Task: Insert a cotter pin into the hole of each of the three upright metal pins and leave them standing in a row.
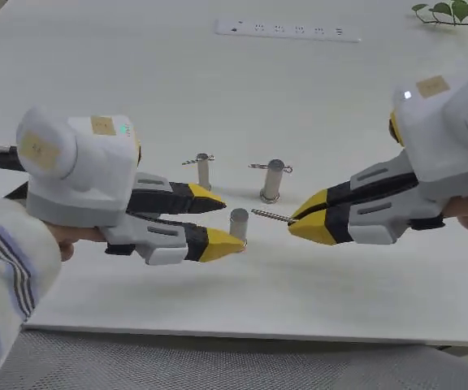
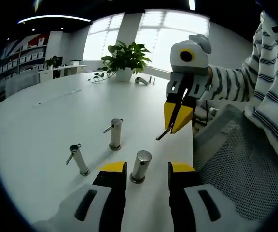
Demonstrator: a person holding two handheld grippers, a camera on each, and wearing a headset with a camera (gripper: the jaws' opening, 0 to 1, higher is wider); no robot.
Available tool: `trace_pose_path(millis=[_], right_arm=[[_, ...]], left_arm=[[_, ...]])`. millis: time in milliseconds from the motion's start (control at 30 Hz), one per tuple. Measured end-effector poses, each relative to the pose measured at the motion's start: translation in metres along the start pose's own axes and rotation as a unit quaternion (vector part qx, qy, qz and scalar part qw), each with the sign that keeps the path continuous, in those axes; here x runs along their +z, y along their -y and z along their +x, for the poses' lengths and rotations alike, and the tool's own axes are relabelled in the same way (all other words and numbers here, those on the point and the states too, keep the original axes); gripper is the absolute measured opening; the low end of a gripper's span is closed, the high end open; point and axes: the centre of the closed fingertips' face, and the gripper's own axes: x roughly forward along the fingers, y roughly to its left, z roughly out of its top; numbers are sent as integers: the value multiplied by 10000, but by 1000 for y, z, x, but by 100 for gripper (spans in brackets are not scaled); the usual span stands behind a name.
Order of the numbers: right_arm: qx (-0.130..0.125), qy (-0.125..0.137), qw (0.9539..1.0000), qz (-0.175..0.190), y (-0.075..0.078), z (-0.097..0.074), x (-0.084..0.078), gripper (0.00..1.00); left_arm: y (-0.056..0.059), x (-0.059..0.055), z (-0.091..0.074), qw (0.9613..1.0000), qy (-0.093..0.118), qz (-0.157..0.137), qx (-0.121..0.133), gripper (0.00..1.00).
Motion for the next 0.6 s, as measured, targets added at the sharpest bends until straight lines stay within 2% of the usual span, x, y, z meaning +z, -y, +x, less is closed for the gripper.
trace_pose_path(millis=[100,467,600], right_arm=[[-15,-8,10000,-35,5,1,-2,4],[128,-141,9996,-215,15,9,-8,4],[218,-189,9991,-311,14,11,-10,4]], left_arm=[[2,-2,4,10000,-18,-43,-8,32],[-6,-10,12,9992,-151,-125,336,29],[-4,-15,15,9990,-258,-183,325,26]])
